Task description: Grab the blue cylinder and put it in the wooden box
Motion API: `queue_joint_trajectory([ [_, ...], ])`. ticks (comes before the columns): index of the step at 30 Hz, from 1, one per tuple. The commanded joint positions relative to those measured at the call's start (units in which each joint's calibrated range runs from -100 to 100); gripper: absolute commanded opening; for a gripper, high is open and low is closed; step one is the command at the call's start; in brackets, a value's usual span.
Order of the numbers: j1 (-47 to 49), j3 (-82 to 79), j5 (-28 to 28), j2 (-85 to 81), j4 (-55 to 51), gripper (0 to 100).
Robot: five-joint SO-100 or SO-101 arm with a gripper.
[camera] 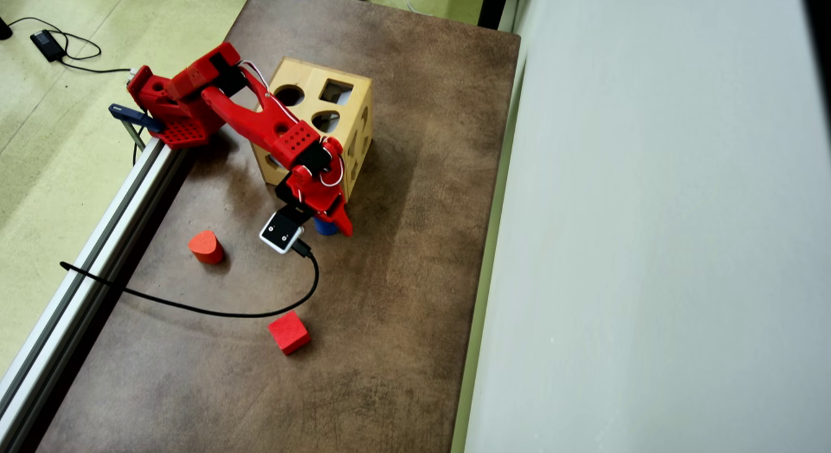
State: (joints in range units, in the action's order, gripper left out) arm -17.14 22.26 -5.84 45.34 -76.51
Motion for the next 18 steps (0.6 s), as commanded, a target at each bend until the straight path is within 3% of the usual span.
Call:
queue_joint_trajectory([
  [1, 1.54, 2.61, -0.24, 0.05, 0.32, 39],
  [18, 3.77, 1.62, 0.2, 0.22, 0.32, 38],
])
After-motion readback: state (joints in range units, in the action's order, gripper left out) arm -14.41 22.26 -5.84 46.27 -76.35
